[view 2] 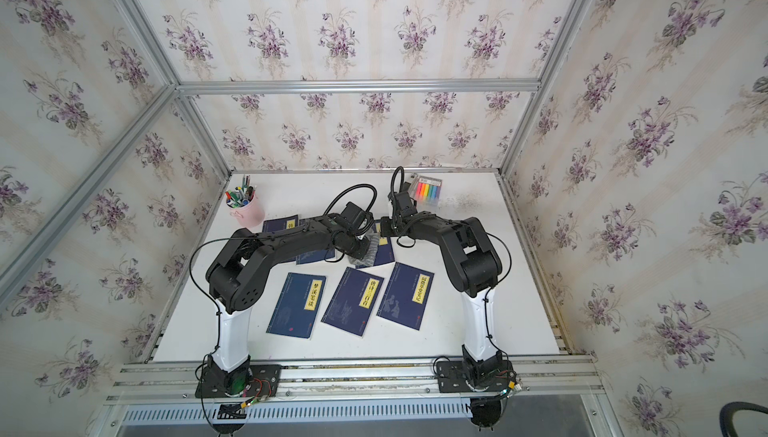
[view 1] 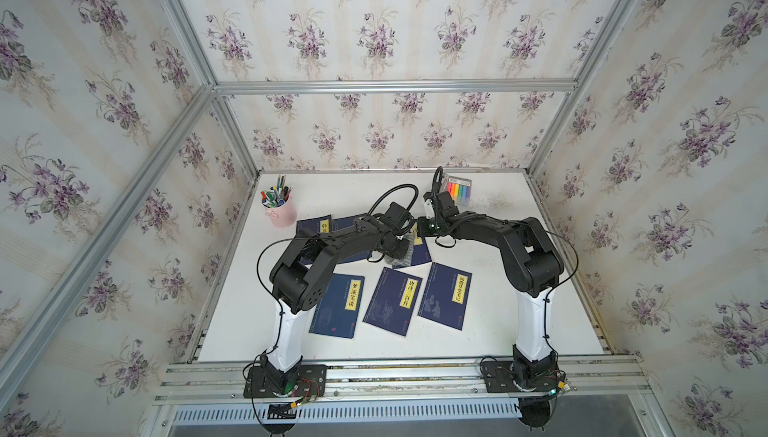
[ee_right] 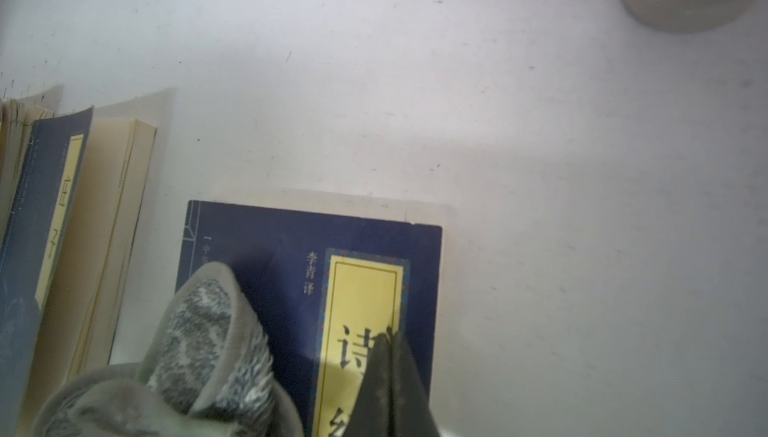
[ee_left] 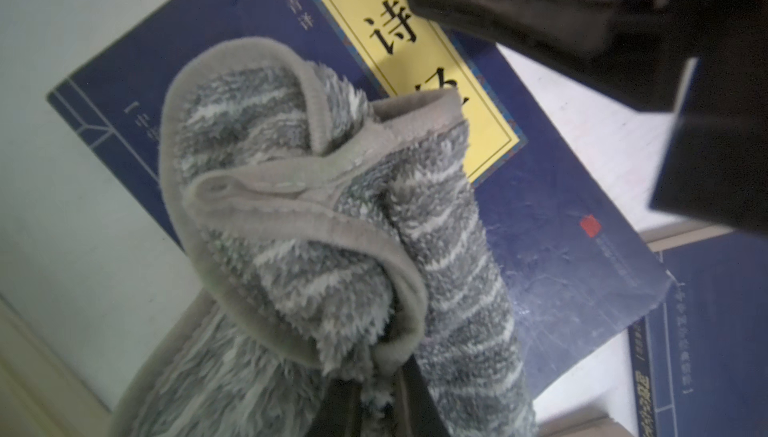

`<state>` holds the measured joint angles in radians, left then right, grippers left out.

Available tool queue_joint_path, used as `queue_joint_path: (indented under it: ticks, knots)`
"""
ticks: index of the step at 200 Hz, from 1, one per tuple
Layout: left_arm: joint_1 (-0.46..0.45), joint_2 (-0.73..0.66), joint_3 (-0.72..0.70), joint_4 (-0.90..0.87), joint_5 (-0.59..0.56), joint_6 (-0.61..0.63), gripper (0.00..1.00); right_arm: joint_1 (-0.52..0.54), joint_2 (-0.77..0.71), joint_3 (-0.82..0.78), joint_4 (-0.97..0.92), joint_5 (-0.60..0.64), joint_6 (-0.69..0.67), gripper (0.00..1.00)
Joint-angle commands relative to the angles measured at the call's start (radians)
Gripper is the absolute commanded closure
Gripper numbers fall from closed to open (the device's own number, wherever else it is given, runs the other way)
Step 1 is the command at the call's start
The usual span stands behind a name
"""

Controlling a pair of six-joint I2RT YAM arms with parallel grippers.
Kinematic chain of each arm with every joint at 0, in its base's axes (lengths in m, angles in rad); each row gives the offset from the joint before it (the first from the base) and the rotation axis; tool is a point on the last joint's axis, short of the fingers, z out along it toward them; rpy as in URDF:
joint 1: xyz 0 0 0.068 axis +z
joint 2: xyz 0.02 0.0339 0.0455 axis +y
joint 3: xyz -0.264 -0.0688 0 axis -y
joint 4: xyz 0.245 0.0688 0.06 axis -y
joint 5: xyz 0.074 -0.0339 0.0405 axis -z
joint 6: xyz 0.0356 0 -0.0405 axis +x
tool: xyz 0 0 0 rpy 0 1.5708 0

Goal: Wipe the cover of the book
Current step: Wipe the dirt from the cover of the book.

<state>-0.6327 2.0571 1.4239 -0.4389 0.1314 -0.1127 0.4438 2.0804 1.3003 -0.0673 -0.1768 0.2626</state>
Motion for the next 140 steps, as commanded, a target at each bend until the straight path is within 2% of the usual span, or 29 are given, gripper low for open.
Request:
queue_joint_path:
  ticks: [1,27,44,80,107,140]
  knots:
    - [0.0,0.034,0.034,-0.124,0.014,-0.008,0.82,0.002,0.017,-0.009,-0.111,0.014,-0.002,1.0]
    - [0.015,0.082,0.102,-0.158,0.004,-0.005,0.82,0.001,0.015,-0.012,-0.112,0.013,-0.003,1.0]
    - [0.024,0.093,0.104,-0.163,0.018,-0.012,0.89,-0.001,0.009,-0.016,-0.112,0.016,-0.005,1.0]
    - [0.022,0.032,-0.018,-0.106,0.056,-0.02,1.0,-0.01,0.002,-0.024,-0.105,0.013,-0.003,1.0]
    - [0.015,-0.041,-0.126,-0.06,0.089,-0.033,1.0,-0.01,0.007,-0.022,-0.102,0.007,-0.002,1.0]
    - [-0.008,-0.093,-0.164,-0.056,0.101,-0.033,1.0,-0.011,0.009,-0.022,-0.101,0.007,-0.002,1.0]
